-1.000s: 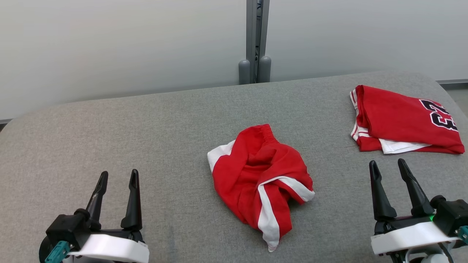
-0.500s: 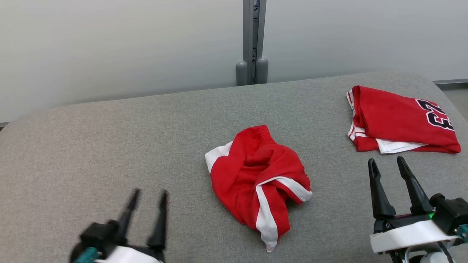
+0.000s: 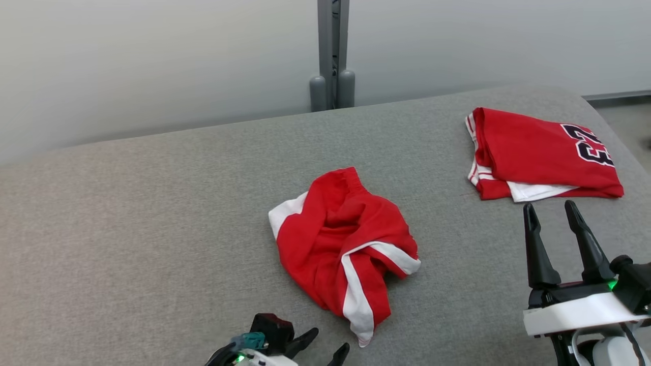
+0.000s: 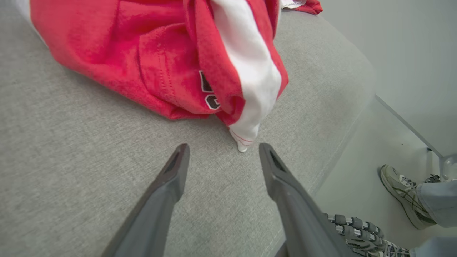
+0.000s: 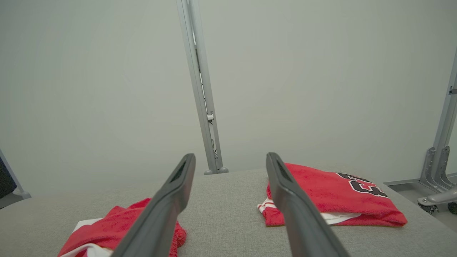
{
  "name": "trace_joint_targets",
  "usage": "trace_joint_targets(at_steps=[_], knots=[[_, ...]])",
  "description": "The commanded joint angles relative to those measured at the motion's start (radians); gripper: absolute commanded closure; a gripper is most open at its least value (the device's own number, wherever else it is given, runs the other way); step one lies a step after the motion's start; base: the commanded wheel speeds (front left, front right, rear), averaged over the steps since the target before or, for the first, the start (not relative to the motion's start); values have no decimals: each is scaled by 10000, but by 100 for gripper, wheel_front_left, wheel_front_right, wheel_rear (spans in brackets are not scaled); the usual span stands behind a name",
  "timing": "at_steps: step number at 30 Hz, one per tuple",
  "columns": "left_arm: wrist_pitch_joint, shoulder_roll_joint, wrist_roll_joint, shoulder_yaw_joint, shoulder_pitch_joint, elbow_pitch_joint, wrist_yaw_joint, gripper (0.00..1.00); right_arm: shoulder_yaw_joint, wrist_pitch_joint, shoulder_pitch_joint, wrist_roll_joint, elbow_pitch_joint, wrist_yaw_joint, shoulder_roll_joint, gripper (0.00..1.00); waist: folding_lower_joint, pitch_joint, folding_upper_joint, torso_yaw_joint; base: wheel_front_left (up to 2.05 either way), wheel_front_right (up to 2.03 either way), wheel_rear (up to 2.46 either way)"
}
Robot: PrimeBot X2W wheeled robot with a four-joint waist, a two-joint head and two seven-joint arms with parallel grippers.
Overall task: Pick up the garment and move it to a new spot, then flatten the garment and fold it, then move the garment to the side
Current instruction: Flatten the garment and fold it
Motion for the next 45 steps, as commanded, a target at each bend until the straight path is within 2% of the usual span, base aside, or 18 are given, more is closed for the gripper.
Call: trace_joint_targets(at_steps=[1, 14, 15, 16, 17, 22, 26, 30, 35, 40, 45], knots=[[-43, -81, -51, -107, -303, 282, -70, 0, -34, 2, -161, -64, -48, 1, -52, 0, 0, 179, 0, -222, 0, 0, 0], [-630, -711, -104, -715, -1482, 2278, -93, 0, -41, 2, -493, -142, -179, 1, -5, 0, 0, 882, 0, -1053, 0, 0, 0], [-671, -725, -125, -736, -1528, 2394, -74, 20, -44, 2, -495, -143, -179, 1, -3, 0, 0, 899, 0, -1068, 0, 0, 0], [-687, -737, -138, -762, -1573, 2505, -36, 56, -50, 2, -496, -152, -178, 1, -4, 0, 0, 909, 0, -1076, 0, 0, 0], [-708, -744, -150, -792, -1628, 2596, -45, 100, -57, 2, -496, -158, -180, 1, -2, 0, 0, 912, 0, -1072, 0, 0, 0], [-687, -744, -195, -985, -1735, 2690, -98, 100, -123, 2, -415, -212, -127, 1, -2, 0, 0, 803, 0, -870, 0, 0, 0], [-607, -349, -9, -999, -1799, 2326, 33, 100, -165, 3, -340, -222, -110, 1, -1, 0, 0, 675, 0, -637, 0, 0, 0], [-82, 862, 490, -960, -1921, 1350, 386, 100, -210, 3, -249, -213, -55, 1, -48, 0, 0, 478, 0, -236, 0, 0, 0], [655, 2819, 1977, -1021, -2301, 178, 1248, 100, -168, 3, -238, -191, 31, 1, -28, 0, 0, 356, 0, 175, 0, 0, 0], [1540, 3765, 2857, -1060, -2362, -169, 2075, 100, -137, 3, -282, -198, 108, 1, 11, 0, 0, 322, 0, 298, 0, 0, 0], [2298, 4106, 2685, -998, -1820, -279, 2454, 100, -200, 3, -252, -169, 187, 1, -74, 0, 0, 340, 0, 283, 0, 0, 0]])
